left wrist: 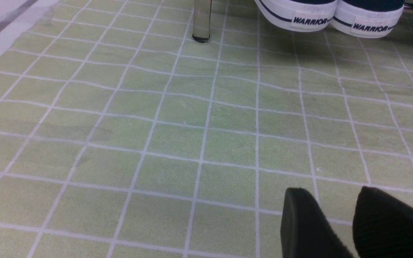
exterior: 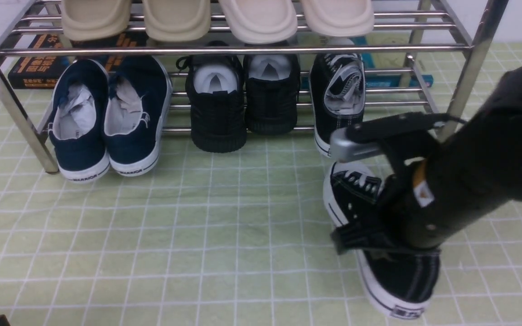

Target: Take the shoes off the shelf with your hand from the green coffee tablecloth.

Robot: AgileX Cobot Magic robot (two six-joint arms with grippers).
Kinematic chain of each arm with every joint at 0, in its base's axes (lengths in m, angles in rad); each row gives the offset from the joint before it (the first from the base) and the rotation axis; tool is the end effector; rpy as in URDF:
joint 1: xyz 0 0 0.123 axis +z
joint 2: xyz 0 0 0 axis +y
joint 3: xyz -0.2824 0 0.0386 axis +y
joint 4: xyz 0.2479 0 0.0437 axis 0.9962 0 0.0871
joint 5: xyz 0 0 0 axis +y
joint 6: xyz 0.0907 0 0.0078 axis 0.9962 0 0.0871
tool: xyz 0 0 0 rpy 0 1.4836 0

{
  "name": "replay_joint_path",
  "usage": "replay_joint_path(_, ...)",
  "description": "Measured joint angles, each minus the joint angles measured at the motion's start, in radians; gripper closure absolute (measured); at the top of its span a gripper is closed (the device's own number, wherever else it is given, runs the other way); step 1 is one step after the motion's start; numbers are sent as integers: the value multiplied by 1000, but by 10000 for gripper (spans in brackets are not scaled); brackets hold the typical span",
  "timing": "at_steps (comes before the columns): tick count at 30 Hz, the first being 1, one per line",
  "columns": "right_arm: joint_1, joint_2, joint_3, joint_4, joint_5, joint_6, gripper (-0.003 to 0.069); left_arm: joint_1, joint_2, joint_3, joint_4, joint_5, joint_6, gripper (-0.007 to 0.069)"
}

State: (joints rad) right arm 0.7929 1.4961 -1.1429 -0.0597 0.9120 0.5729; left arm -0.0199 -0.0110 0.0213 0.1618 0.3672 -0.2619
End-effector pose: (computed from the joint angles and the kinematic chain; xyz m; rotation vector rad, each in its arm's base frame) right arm 0.2135 0.2106 0.2787 -0.3437 2.7672 0.2911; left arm 0.0528 0.0042 0.1739 -0.1244 1.8522 -0.0370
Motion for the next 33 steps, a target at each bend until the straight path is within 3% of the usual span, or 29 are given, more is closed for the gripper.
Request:
replay_joint_path(23,6,157,0,-46,-101,209,629,0,0,0,1,0,0,383)
replay_joint_path(31,6,157,-2,119,-91,184,479,0,0,0,1,0,0,383)
replay_joint_path(33,6,157,-27,210,-31,110,393,0,0,0,1,0,0,383)
